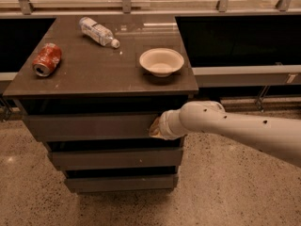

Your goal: Close top drawer

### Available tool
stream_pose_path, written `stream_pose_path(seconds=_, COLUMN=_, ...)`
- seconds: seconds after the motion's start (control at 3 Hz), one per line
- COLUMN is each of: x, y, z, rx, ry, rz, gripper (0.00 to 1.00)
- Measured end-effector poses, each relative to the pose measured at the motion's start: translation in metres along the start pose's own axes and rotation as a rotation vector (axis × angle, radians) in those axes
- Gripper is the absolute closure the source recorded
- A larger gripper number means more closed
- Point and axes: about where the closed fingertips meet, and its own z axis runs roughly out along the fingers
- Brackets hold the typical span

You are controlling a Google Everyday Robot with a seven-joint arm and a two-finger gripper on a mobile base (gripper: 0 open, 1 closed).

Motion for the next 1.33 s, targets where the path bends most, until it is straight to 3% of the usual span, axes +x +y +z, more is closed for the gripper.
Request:
stream_pose_path(seconds=0.67, x=0.000, y=0.000, z=0.000, rx=0.000, ry=0.000, rz=0.000, gripper=1.00)
stream_pose_path(seconds=1.0, x=-0.002, y=0.027, z=-0.014, rx=-0.006, ry=-0.047, rz=0.032, gripper=0.81)
stream_pose_path(seconds=1.33, x=0.004, y=0.029, z=-0.031, rx=0.021, ry=-0.059, rz=0.062, gripper=0.57)
